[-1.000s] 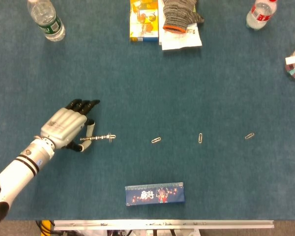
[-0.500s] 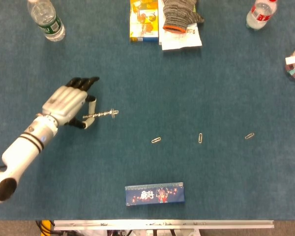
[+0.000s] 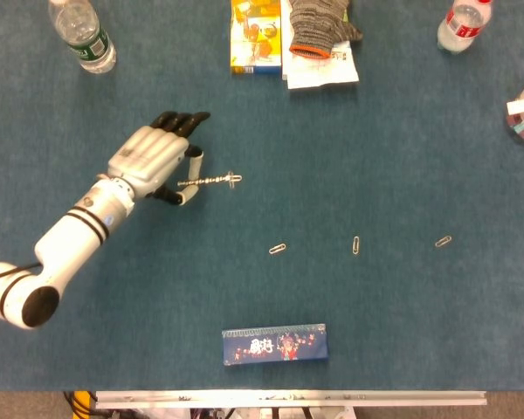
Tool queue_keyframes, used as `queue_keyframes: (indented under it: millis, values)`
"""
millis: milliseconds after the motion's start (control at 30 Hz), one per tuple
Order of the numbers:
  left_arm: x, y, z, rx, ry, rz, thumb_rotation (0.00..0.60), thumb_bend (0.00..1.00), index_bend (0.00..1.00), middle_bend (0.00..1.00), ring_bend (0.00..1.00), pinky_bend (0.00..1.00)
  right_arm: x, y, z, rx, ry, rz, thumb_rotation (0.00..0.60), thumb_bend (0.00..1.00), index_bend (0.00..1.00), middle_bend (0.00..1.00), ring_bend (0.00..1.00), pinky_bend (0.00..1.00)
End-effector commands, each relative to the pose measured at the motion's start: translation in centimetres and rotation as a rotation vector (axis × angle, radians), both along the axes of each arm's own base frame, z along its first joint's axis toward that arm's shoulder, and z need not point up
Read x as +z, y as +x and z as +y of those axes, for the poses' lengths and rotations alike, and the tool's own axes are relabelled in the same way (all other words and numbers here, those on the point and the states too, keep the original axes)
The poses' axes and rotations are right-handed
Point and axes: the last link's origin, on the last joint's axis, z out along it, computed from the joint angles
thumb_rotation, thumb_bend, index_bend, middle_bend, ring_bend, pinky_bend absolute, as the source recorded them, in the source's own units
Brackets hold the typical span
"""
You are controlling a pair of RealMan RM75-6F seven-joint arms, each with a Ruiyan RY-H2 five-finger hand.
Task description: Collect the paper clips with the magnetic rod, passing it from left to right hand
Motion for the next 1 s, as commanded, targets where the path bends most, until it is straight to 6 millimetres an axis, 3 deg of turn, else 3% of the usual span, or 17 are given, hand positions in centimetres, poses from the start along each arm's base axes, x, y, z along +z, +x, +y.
queue_keyframes:
  millis: [33,500,1000]
  values:
    - [-0.2,1.0,0.9,-0.019,0.003,0.006,0.6,0.36,0.61,0.0,0.0,0.0,0.1,0.0,-0.1,0.002,-0.004,-0.003,0.6,0.02,0.58,0.41,0.32,0.27]
    - [-2.9,5.7,3.0,-0.113,-0.027,0.012,0.6,0.36,0.62,0.0,0.0,0.0,1.6,-0.3,0.3,0.006,-0.055,0.002,0.6,0.02,0.58,0.41,0.32,0.27]
    - [-5.0,8.1,4.4,-0.134,-0.037,0.008,0.6,0.36,0.62,0.0,0.0,0.0,3.1,-0.5,1.1,-0.002,-0.095,0.015,0.6,0.02,0.58,0.41,0.32,0.27]
